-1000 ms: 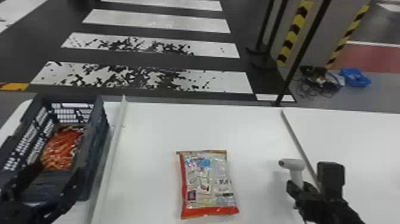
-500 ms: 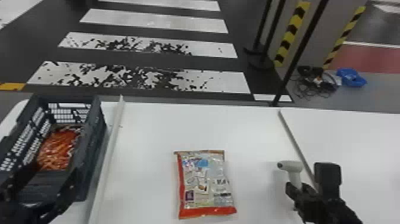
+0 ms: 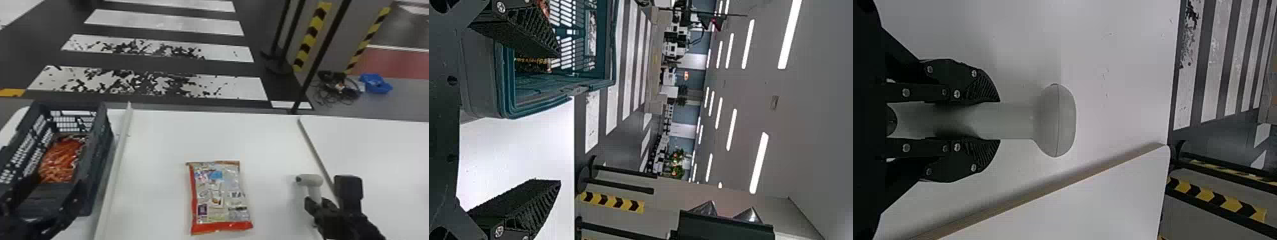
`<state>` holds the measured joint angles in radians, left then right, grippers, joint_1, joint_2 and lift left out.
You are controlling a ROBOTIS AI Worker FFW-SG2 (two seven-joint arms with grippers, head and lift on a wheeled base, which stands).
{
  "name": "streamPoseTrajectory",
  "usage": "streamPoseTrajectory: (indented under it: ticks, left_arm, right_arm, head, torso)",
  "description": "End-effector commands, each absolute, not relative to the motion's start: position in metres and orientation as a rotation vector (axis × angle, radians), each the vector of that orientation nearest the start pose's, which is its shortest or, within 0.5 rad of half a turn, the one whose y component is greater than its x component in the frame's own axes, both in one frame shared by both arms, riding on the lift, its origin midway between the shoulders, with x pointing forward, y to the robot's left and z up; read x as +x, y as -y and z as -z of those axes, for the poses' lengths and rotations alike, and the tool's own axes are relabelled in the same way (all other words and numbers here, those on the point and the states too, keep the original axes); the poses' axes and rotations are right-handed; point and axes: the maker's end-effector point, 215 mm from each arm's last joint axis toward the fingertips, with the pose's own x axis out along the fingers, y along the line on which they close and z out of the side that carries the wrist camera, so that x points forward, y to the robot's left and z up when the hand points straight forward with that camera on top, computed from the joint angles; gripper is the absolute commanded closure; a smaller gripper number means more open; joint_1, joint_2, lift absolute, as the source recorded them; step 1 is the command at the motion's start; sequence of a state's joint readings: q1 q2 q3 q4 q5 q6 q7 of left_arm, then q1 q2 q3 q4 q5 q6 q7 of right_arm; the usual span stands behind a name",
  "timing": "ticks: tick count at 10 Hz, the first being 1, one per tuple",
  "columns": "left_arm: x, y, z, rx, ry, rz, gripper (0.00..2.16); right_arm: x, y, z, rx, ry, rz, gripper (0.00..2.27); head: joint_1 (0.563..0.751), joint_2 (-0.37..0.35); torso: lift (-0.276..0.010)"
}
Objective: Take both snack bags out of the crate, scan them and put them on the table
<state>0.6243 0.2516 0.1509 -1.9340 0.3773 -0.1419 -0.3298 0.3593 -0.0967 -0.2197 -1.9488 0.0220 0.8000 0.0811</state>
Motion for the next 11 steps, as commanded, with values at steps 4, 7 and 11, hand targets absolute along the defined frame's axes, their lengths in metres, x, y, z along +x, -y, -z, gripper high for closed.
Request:
streamPoseTrajectory:
  ticks: [4, 7, 11]
  left_arm:
    - [0.395, -0.279, 0.377, -0.092, -0.078, 0.269, 0.10]
    - [0.395, -0.279, 0.376, -0.092, -0.076, 0.269, 0.10]
    - [0.394, -0.278, 0.376, -0.092, -0.076, 0.270, 0.10]
  right_arm:
    - [0.395, 0.373, 0.530, -0.082, -0.765, 0.162, 0.42]
    - [0.395, 0.376, 0.528, -0.088, -0.760, 0.175, 0.04]
    - [0.391, 0.377, 0.487, -0.090, -0.687, 0.206, 0.05]
  head:
    - [0.695, -0.136]
    - [0.695, -0.138]
    - [0.695, -0.146]
  torso:
    - [-0.092]
    - [-0.092]
    - [-0.092]
